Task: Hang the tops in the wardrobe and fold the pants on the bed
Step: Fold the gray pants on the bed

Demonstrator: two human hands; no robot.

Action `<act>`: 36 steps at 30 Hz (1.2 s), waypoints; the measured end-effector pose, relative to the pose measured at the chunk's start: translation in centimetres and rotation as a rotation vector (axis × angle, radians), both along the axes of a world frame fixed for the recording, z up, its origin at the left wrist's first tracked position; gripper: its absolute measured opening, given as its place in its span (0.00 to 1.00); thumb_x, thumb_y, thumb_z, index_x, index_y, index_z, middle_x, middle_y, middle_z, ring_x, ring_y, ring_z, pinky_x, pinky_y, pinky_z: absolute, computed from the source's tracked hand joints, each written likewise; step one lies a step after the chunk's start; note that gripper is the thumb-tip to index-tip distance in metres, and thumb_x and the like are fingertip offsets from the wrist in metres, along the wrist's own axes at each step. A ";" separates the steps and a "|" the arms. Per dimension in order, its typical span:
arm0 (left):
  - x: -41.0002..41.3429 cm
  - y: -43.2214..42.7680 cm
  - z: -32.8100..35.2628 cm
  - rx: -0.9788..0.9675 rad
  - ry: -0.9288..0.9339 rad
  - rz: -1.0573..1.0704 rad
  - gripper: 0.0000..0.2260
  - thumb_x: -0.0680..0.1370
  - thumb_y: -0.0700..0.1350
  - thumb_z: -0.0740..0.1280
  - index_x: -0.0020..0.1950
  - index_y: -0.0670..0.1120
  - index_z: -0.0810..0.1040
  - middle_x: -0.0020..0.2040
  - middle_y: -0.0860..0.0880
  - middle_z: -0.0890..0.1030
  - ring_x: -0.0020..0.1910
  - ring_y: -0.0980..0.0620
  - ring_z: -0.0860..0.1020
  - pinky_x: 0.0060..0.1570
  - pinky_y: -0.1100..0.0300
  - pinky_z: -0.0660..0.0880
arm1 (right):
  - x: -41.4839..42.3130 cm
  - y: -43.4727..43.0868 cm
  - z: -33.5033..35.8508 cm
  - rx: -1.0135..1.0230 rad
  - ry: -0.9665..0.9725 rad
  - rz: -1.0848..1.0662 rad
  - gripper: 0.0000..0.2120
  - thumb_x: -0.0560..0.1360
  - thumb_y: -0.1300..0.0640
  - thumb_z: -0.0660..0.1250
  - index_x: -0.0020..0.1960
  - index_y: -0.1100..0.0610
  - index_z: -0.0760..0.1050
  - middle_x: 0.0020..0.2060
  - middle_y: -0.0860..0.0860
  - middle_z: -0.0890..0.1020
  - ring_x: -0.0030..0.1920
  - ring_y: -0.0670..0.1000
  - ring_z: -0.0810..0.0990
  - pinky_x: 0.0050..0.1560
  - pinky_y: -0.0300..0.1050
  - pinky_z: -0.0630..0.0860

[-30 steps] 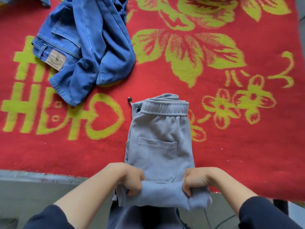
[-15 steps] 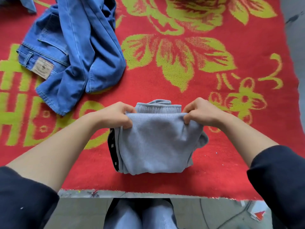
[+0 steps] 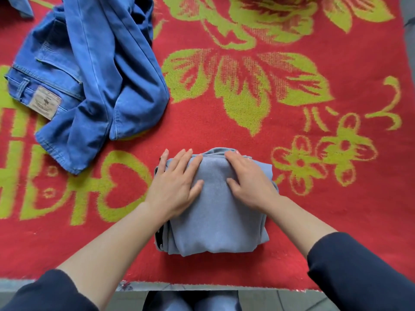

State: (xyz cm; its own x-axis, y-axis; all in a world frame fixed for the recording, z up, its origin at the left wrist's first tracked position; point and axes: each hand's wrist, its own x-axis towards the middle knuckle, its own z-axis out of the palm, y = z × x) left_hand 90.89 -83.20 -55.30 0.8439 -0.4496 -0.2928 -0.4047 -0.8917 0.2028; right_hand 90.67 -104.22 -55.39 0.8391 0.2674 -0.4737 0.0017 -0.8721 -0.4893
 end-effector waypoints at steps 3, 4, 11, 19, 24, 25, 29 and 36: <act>1.9 0.4 -1.3 0.037 0.223 0.092 0.28 0.79 0.55 0.54 0.78 0.50 0.52 0.77 0.45 0.59 0.76 0.48 0.57 0.74 0.47 0.47 | 2.6 0.0 -0.7 -0.023 0.075 -0.019 0.34 0.74 0.57 0.67 0.77 0.55 0.56 0.77 0.53 0.57 0.77 0.51 0.53 0.76 0.48 0.51; 2.7 0.3 -1.6 0.046 0.284 0.114 0.30 0.78 0.55 0.55 0.78 0.50 0.51 0.77 0.45 0.58 0.76 0.48 0.57 0.74 0.47 0.47 | 3.5 0.0 -0.9 -0.056 0.099 0.008 0.37 0.73 0.55 0.68 0.77 0.54 0.55 0.77 0.53 0.56 0.77 0.51 0.52 0.76 0.50 0.53; 6.8 -1.4 -2.1 -0.035 0.570 0.262 0.37 0.63 0.54 0.67 0.70 0.46 0.64 0.64 0.44 0.67 0.64 0.43 0.68 0.62 0.45 0.69 | 6.6 0.2 -1.9 -0.113 0.342 -0.026 0.52 0.64 0.53 0.77 0.79 0.50 0.49 0.77 0.51 0.59 0.76 0.53 0.57 0.72 0.55 0.60; 3.9 1.5 -1.8 -0.173 0.738 0.411 0.25 0.52 0.53 0.68 0.49 0.53 0.76 0.44 0.53 0.80 0.45 0.50 0.76 0.42 0.53 0.76 | 4.3 2.1 0.3 -0.105 0.416 -0.063 0.26 0.58 0.54 0.77 0.54 0.49 0.76 0.50 0.50 0.82 0.52 0.56 0.78 0.50 0.51 0.77; -1.3 2.7 1.8 -0.119 0.374 0.196 0.24 0.55 0.59 0.65 0.49 0.54 0.73 0.50 0.56 0.71 0.59 0.49 0.60 0.51 0.54 0.55 | -0.9 2.7 3.8 -0.220 0.071 0.137 0.16 0.61 0.48 0.73 0.39 0.50 0.67 0.39 0.47 0.68 0.46 0.52 0.67 0.48 0.52 0.63; -2.6 3.1 3.0 -0.131 0.322 0.160 0.24 0.57 0.59 0.65 0.50 0.53 0.73 0.52 0.56 0.71 0.64 0.50 0.59 0.55 0.52 0.54 | -1.9 2.7 4.7 -0.177 0.035 0.168 0.16 0.62 0.48 0.72 0.39 0.50 0.65 0.39 0.48 0.67 0.45 0.53 0.68 0.47 0.52 0.64; -8.8 4.5 7.3 -0.140 0.173 0.134 0.16 0.64 0.56 0.67 0.42 0.50 0.65 0.37 0.55 0.71 0.45 0.52 0.72 0.70 0.48 0.51 | -5.7 3.3 8.5 -0.036 -0.035 0.297 0.14 0.63 0.54 0.67 0.40 0.52 0.62 0.30 0.48 0.70 0.35 0.58 0.71 0.34 0.50 0.68; -24.4 8.4 15.4 -0.072 0.013 0.410 0.17 0.65 0.52 0.67 0.47 0.48 0.64 0.40 0.51 0.71 0.43 0.46 0.75 0.35 0.56 0.65 | -14.1 9.2 16.3 -0.068 -0.299 0.743 0.16 0.65 0.50 0.66 0.42 0.49 0.58 0.33 0.49 0.76 0.38 0.62 0.77 0.32 0.45 0.62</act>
